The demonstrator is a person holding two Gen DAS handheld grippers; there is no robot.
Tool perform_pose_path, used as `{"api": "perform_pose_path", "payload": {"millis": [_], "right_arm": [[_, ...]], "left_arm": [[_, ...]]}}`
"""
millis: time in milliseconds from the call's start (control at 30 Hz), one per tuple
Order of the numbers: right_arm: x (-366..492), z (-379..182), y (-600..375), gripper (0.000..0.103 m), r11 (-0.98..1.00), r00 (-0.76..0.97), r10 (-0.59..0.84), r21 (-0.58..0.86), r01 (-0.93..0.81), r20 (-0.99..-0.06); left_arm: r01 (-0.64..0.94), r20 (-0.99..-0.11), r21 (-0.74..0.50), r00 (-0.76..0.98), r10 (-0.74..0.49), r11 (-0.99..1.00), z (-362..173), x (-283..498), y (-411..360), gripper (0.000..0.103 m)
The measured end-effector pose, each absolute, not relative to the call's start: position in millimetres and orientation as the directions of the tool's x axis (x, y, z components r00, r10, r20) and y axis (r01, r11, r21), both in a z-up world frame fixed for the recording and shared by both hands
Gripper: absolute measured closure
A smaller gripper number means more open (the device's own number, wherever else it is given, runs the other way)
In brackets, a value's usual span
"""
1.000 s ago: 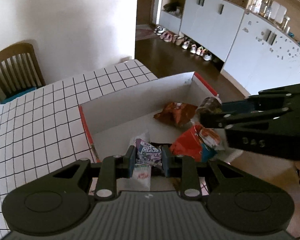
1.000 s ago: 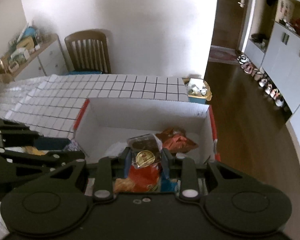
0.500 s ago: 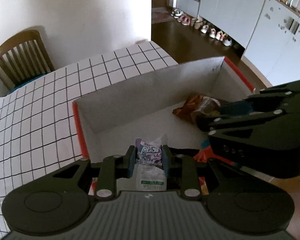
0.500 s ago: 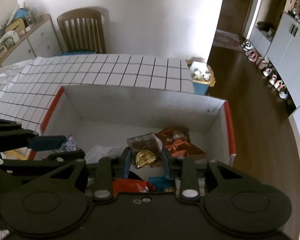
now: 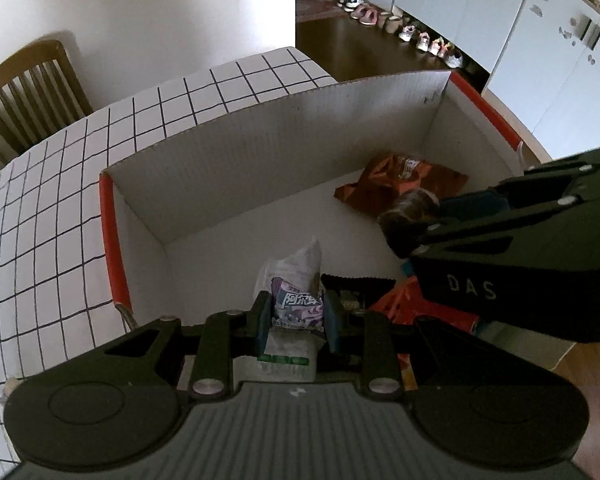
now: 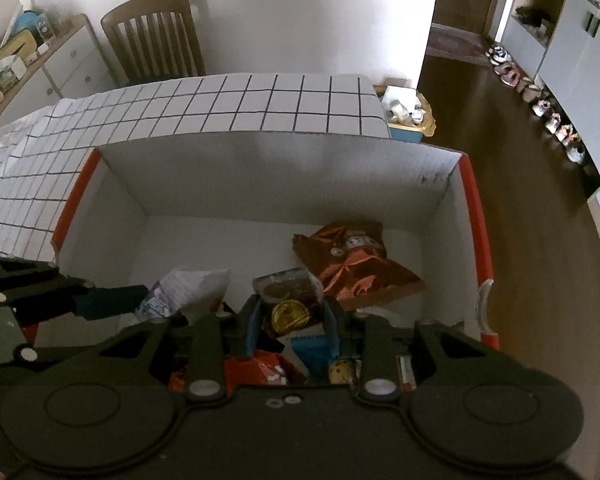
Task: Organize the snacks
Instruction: 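Carry the candy and chocolate into the red box and open both tools, then withdraw both tools from the box toward the remaining snacks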
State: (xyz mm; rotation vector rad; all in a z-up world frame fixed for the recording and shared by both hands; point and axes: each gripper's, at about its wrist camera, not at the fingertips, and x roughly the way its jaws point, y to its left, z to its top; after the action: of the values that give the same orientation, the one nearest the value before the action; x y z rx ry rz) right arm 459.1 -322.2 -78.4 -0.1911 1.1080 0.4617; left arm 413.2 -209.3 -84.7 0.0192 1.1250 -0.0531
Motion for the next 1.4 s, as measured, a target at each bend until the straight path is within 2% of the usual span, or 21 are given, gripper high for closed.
{"api": "perform_pose_path", "payload": {"millis": [167, 233, 267, 300, 333, 467, 600, 767, 1167, 1267, 1400], "right_arm": [[458.9, -73.1, -327.2, 0.069, 0.893, 0.366, 0.277, 0.097, -0.44, -0.888], [459.8, -70.6, -330.2, 0.068, 0.895, 0.367, 0.287, 0.111, -0.432, -0.885], [459.2, -68.6, -331.7, 0.066, 0.895, 0.369, 0.292, 0.117, -0.43, -0.882], [458.6, -66.8, -332.6, 0.065, 0.896, 0.372, 0.295, 0.119, -0.428, -0.88], [457.8, -65.2, -332.8, 0.062, 0.896, 0.376, 0.297, 0.12, -0.428, -0.878], [453.2, -57.3, -336.5, 0.05, 0.897, 0.394, 0.308, 0.127, -0.423, -0.866], [447.2, -48.8, -340.8, 0.043, 0.899, 0.411, 0.32, 0.136, -0.416, -0.854], [437.5, -36.9, -344.3, 0.027, 0.899, 0.428, 0.329, 0.14, -0.415, -0.841], [403.8, -6.4, -345.3, 0.011, 0.879, 0.457, 0.383, 0.164, -0.449, -0.803], [393.8, -1.5, -342.5, 0.006, 0.871, 0.465, 0.396, 0.164, -0.463, -0.792], [381.7, 3.6, -335.9, 0.004, 0.863, 0.469, 0.404, 0.158, -0.48, -0.785]], "left_arm": [[0.028, -0.899, -0.043, 0.435, -0.051, 0.999, -79.6, 414.2, -207.1, 0.071], [0.024, -0.896, -0.05, 0.44, -0.055, 0.998, -76.6, 413.5, -206.9, 0.059], [0.019, -0.894, -0.052, 0.445, -0.055, 0.998, -75.0, 412.3, -206.3, 0.046], [0.014, -0.889, -0.056, 0.454, -0.057, 0.998, -73.1, 410.6, -205.7, 0.037], [0.01, -0.886, -0.06, 0.461, -0.058, 0.998, -71.0, 409.4, -205.2, 0.036], [0.002, -0.88, -0.074, 0.469, -0.066, 0.997, -63.7, 405.5, -202.7, 0.036], [-0.003, -0.871, -0.089, 0.485, -0.077, 0.996, -54.4, 396.3, -197.3, 0.036], [-0.006, -0.859, -0.113, 0.503, -0.094, 0.994, -42.2, 384.2, -191.3, 0.036], [0.006, -0.817, -0.142, 0.564, -0.12, 0.99, -13.0, 342.7, -168.9, 0.035], [0.019, -0.805, -0.14, 0.58, -0.125, 0.99, -6.4, 328.6, -159.6, 0.029], [0.023, -0.797, -0.16, 0.588, -0.142, 0.987, -1.8, 312.1, -143.4, 0.028]]}}
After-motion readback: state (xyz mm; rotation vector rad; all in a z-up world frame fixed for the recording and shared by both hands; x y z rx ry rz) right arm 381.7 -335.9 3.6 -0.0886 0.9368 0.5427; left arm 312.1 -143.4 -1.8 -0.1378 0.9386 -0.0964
